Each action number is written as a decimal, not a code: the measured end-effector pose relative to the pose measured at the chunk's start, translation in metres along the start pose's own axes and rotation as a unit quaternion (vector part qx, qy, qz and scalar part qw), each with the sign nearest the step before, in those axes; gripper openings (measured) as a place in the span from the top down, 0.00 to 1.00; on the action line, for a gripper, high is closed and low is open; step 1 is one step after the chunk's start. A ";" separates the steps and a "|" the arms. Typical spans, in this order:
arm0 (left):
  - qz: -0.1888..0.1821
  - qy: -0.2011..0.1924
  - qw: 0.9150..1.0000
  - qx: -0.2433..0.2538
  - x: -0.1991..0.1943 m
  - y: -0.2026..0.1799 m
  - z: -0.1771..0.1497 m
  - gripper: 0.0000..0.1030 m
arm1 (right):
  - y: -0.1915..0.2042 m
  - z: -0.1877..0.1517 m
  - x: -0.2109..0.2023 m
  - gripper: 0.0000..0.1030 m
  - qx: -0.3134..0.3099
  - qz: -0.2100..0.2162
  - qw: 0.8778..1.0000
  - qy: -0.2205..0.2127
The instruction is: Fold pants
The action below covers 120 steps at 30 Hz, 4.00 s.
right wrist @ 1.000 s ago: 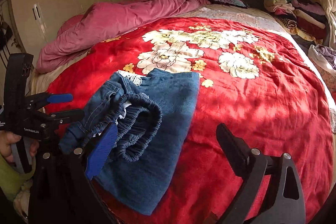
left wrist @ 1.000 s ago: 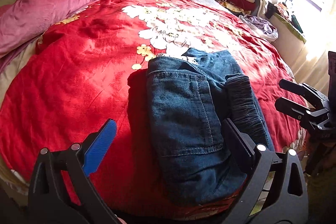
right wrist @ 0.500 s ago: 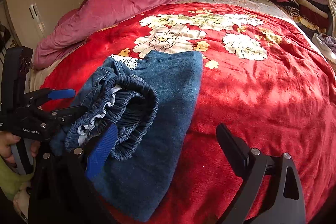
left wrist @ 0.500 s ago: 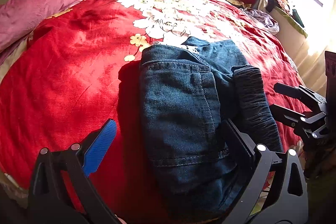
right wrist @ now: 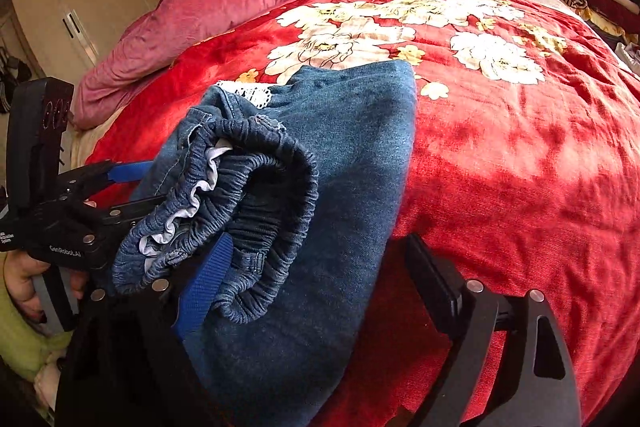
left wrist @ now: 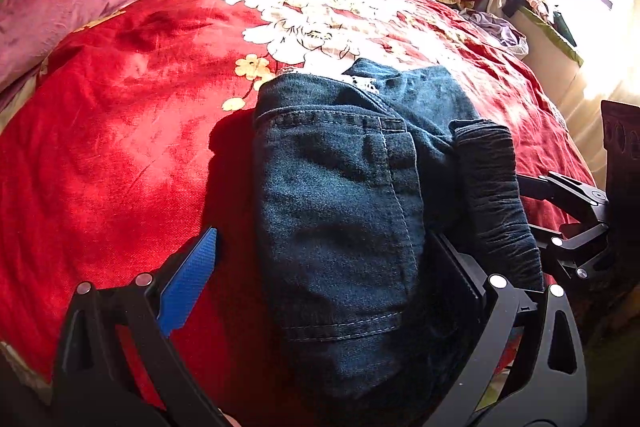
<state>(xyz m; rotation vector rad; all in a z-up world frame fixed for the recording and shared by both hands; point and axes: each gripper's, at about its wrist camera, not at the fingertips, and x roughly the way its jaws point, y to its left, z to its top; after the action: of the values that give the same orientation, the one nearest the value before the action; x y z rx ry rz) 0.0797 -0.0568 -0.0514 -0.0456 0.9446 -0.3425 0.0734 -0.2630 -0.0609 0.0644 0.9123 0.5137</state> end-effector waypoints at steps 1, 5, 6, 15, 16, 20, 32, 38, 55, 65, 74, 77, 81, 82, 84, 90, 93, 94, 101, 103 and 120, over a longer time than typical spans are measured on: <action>-0.004 0.002 1.000 -0.001 0.002 0.001 0.000 0.10 | -0.001 0.000 0.002 0.17 0.002 0.005 1.000 0.001; -0.021 0.003 1.000 -0.004 0.008 0.002 0.002 0.21 | -0.001 0.000 0.008 0.26 0.003 0.022 1.000 0.001; -0.029 0.003 1.000 -0.007 0.009 0.001 0.003 0.28 | 0.000 0.001 0.010 0.34 0.001 0.031 1.000 0.001; -0.042 -0.008 0.999 0.005 -0.001 -0.010 0.011 0.59 | 0.020 0.012 -0.007 0.72 -0.033 0.038 0.998 -0.033; -0.044 -0.009 0.999 0.004 -0.003 -0.010 0.013 0.60 | 0.022 0.014 -0.009 0.73 -0.038 0.035 0.998 -0.037; -0.043 -0.023 0.999 0.011 -0.011 -0.016 0.026 0.63 | 0.027 0.026 -0.017 0.73 -0.052 0.033 0.997 -0.051; -0.020 -0.071 0.997 0.032 -0.017 -0.023 0.085 0.64 | 0.015 0.083 -0.023 0.73 -0.078 0.011 0.992 -0.101; -0.011 -0.082 0.996 0.044 -0.009 -0.023 0.106 0.64 | 0.001 0.098 -0.011 0.73 -0.066 0.006 0.992 -0.106; -0.011 -0.042 0.999 0.023 0.041 -0.001 0.102 0.63 | -0.026 0.100 0.036 0.70 -0.022 -0.011 0.998 -0.052; -0.018 -0.018 1.000 0.002 0.060 0.011 0.092 0.49 | -0.043 0.090 0.051 0.51 0.020 -0.032 0.999 -0.023; -0.014 -0.024 1.000 0.001 0.051 0.012 0.091 0.46 | -0.040 0.091 0.036 0.41 0.025 -0.046 0.998 -0.047; -0.012 -0.039 0.999 0.002 0.035 0.011 0.090 0.40 | -0.034 0.087 0.012 0.30 0.020 -0.056 0.995 -0.081; -0.011 -0.063 0.998 0.000 0.006 0.007 0.084 0.26 | -0.026 0.078 -0.018 0.23 0.015 -0.056 0.992 -0.111; -0.008 -0.069 0.998 0.001 -0.001 0.006 0.082 0.24 | -0.023 0.075 -0.026 0.22 0.012 -0.057 0.991 -0.117; -0.006 -0.079 0.997 -0.001 -0.015 0.004 0.076 0.15 | -0.018 0.068 -0.039 0.09 0.009 -0.062 0.990 -0.130; 0.006 -0.094 0.995 -0.006 -0.048 -0.001 0.055 0.09 | -0.001 0.050 -0.067 0.05 0.001 -0.079 0.985 -0.155; 0.010 -0.087 0.996 -0.013 -0.056 -0.001 0.041 0.09 | 0.005 0.038 -0.077 0.05 0.002 -0.082 0.984 -0.160; 0.012 -0.086 0.996 -0.013 -0.059 -0.002 0.036 0.09 | 0.007 0.034 -0.079 0.05 0.001 -0.083 0.984 -0.158; 0.034 -0.073 0.996 -0.022 -0.063 0.000 0.006 0.09 | 0.020 0.004 -0.082 0.05 0.001 -0.102 0.984 -0.148; 0.034 -0.071 0.997 -0.024 -0.065 0.000 -0.001 0.09 | 0.022 -0.006 -0.079 0.05 0.008 -0.102 0.985 -0.139; 0.039 -0.060 0.997 -0.028 -0.063 -0.005 -0.030 0.09 | 0.035 -0.025 -0.062 0.04 0.010 -0.113 0.987 -0.109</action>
<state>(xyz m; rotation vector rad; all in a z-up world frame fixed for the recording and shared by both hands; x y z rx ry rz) 0.0206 -0.0387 -0.0188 -0.0803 0.8356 -0.2387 0.0092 -0.2646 -0.0209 0.0339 0.6992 0.2792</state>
